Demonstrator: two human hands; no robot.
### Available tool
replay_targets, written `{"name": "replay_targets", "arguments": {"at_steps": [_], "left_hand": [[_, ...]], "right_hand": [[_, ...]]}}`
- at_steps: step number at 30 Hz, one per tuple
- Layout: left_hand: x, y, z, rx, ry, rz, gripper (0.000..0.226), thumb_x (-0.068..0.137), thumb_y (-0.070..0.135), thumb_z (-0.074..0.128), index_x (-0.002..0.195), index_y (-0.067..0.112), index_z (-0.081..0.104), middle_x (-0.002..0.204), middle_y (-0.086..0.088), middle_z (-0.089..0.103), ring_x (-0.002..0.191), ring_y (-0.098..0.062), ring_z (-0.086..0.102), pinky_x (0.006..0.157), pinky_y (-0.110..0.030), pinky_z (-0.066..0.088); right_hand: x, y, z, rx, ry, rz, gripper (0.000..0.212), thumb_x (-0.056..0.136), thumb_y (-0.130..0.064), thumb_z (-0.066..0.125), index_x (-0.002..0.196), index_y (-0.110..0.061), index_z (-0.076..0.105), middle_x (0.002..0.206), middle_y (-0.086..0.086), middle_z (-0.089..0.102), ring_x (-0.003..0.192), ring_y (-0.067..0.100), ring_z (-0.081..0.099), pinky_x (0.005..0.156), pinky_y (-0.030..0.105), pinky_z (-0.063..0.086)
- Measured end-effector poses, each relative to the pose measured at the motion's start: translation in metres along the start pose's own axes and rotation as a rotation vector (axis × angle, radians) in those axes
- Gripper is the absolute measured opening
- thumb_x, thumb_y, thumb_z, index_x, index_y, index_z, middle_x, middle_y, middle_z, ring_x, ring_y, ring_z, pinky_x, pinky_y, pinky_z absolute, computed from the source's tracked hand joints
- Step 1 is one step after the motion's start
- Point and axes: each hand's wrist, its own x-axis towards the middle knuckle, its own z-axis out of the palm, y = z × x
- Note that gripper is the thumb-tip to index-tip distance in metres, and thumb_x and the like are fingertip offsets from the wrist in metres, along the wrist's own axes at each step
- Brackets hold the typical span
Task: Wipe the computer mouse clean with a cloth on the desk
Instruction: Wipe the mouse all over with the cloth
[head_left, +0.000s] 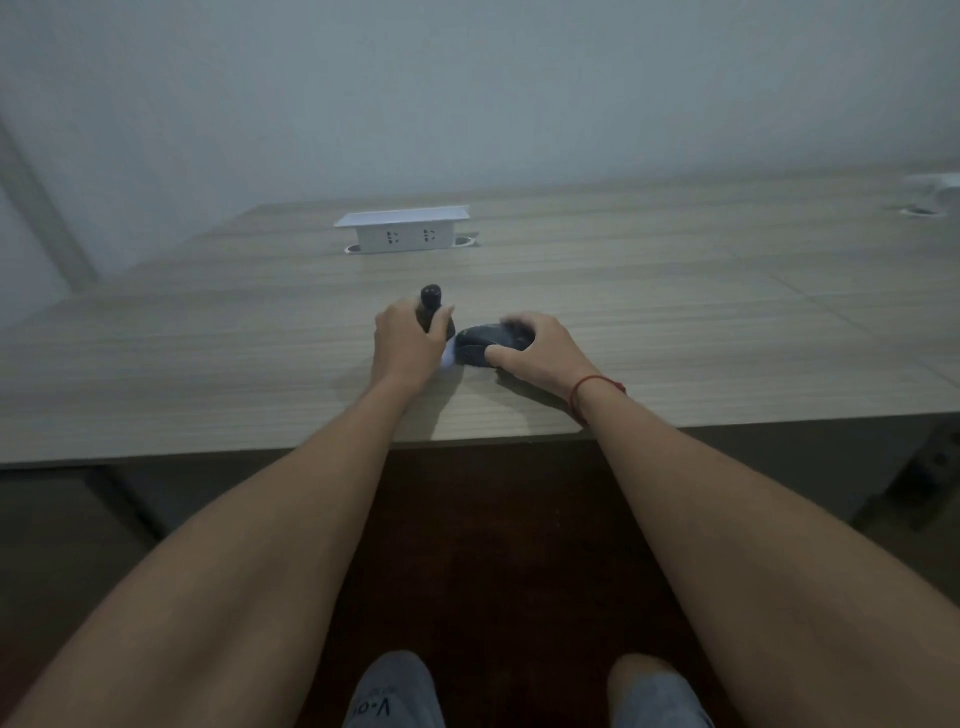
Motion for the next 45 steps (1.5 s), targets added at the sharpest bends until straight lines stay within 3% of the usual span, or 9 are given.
{"name": "replay_targets", "arguments": {"at_steps": [5,10,14,21,27,32,35,40,45], "left_hand": [[0.008,0.028,-0.003,-0.110,0.118,0.023,0.033,0.092,0.032,0.059,0.081,0.002,0.065,0.074,-0.005,0.062,0.068,-0.014,0.056,0.053,-0.007,0.034],[0.001,0.009,0.009,-0.046,0.009,-0.036,0.029,0.091,0.031,0.061,0.083,0.003,0.064,0.082,-0.010,0.066,0.075,-0.022,0.062,0.067,-0.033,0.053],[-0.004,0.001,0.001,0.009,-0.010,-0.034,0.023,0.092,0.027,0.060,0.078,0.009,0.059,0.078,-0.007,0.060,0.070,-0.017,0.055,0.053,-0.015,0.036],[-0.003,0.039,-0.003,-0.142,0.078,0.021,0.022,0.094,0.025,0.059,0.088,0.004,0.064,0.081,-0.003,0.060,0.076,-0.014,0.056,0.068,-0.024,0.043],[-0.011,0.006,0.003,-0.048,-0.001,-0.118,0.026,0.092,0.027,0.060,0.092,0.002,0.064,0.090,-0.012,0.066,0.083,-0.025,0.063,0.070,-0.032,0.050],[-0.005,0.023,-0.006,-0.087,0.073,-0.081,0.020,0.094,0.025,0.059,0.084,0.007,0.061,0.083,-0.007,0.060,0.078,-0.017,0.055,0.068,-0.025,0.039],[0.001,0.032,-0.001,-0.142,0.095,-0.092,0.023,0.093,0.026,0.059,0.092,0.004,0.065,0.091,-0.011,0.065,0.085,-0.019,0.058,0.073,-0.027,0.043],[-0.001,0.034,0.012,-0.145,0.009,-0.010,0.020,0.091,0.027,0.062,0.085,0.007,0.064,0.083,-0.006,0.066,0.077,-0.019,0.061,0.072,-0.030,0.050],[0.011,0.016,0.004,0.038,-0.078,-0.085,0.023,0.087,0.030,0.067,0.085,0.007,0.069,0.086,-0.010,0.069,0.079,-0.025,0.066,0.076,-0.038,0.055]], "right_hand": [[0.001,-0.001,-0.003,0.010,-0.043,-0.003,0.052,0.080,-0.026,0.071,0.129,-0.014,0.055,0.124,0.005,0.057,0.109,0.018,0.055,0.087,0.027,0.046],[-0.001,-0.001,-0.005,0.013,-0.052,0.005,0.048,0.080,-0.021,0.069,0.126,-0.014,0.056,0.123,0.007,0.057,0.108,0.020,0.057,0.086,0.026,0.048],[-0.004,-0.002,-0.008,0.018,-0.060,0.016,0.055,0.082,-0.024,0.070,0.132,-0.014,0.052,0.131,0.008,0.055,0.111,0.017,0.053,0.088,0.027,0.047],[-0.014,0.005,-0.010,-0.104,0.102,0.107,0.085,0.065,-0.069,0.072,0.129,-0.016,0.054,0.128,0.003,0.059,0.117,0.021,0.055,0.098,0.043,0.051],[-0.018,0.004,-0.013,-0.001,0.069,0.099,0.075,0.071,-0.057,0.077,0.131,-0.017,0.057,0.126,0.000,0.061,0.112,0.017,0.057,0.097,0.042,0.053],[-0.011,-0.001,-0.018,0.069,0.010,0.143,0.058,0.084,-0.036,0.074,0.135,-0.014,0.056,0.136,0.004,0.058,0.126,0.019,0.052,0.108,0.039,0.044],[-0.011,-0.001,-0.013,0.034,0.081,0.170,0.060,0.081,-0.051,0.068,0.130,-0.016,0.060,0.130,0.004,0.063,0.119,0.021,0.058,0.103,0.044,0.048],[-0.013,0.000,-0.002,-0.153,0.177,0.145,0.058,0.070,-0.079,0.052,0.086,-0.025,0.069,0.087,-0.005,0.071,0.085,0.018,0.066,0.080,0.044,0.057],[-0.010,-0.004,-0.003,-0.149,0.167,0.119,0.052,0.081,-0.066,0.056,0.112,-0.026,0.069,0.112,-0.002,0.072,0.106,0.022,0.064,0.097,0.046,0.049]]}}
